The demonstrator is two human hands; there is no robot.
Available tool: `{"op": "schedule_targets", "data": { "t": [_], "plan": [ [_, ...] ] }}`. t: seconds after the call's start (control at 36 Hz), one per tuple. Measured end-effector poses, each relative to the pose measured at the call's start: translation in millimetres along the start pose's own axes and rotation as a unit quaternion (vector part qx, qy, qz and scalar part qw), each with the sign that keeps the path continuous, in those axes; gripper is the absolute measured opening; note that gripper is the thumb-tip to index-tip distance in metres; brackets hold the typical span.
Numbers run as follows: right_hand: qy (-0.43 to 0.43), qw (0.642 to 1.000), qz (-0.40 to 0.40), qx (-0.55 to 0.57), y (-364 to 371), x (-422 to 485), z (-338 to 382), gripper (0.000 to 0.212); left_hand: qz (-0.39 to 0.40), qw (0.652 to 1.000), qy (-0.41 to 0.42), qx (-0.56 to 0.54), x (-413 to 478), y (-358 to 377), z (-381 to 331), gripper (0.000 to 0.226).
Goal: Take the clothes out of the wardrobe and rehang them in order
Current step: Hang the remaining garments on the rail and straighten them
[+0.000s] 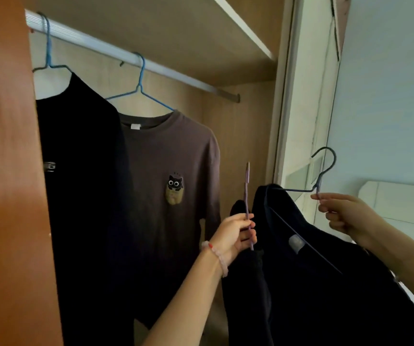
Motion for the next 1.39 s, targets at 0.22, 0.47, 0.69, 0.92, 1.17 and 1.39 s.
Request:
{"op": "schedule_targets", "data": {
  "t": [0.22,0.47,0.69,0.92,1.17,1.39],
  "plan": [
    [0.010,0.999,0.028,-0.018,18,38,11,0.027,0.005,1.000,0.022,-0.008,46,3,-22,0.020],
    [-0.020,0.997,0.078,-0.017,40,136,18,0.025,-0.018,0.996,0.081,-0.023,125,-6,-50,0.018],
    [-0.066,0.982,0.174,-0.013,68,252,47,0.025,-0.073,0.986,0.153,0.000,202,0,-91,0.021],
    [-0.089,0.952,0.290,0.048,123,321,110,0.030,-0.172,0.940,0.293,-0.042,256,24,-140,0.031],
    [-0.088,0.942,0.314,0.074,174,377,138,0.029,-0.282,0.883,0.372,-0.051,321,22,-179,0.034],
    [-0.142,0.942,0.302,0.030,190,402,152,0.030,-0.318,0.867,0.381,-0.030,346,2,-210,0.035]
  ]
}}
Point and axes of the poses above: each hand's wrist, its own x-axis towards the middle knuckle, its own y-axis out of the palm, z = x × y, the point moved 1 cm from there along x, towards the middle knuckle, and after that the axes turned 15 degrees about -x, right-handed, at the moved point
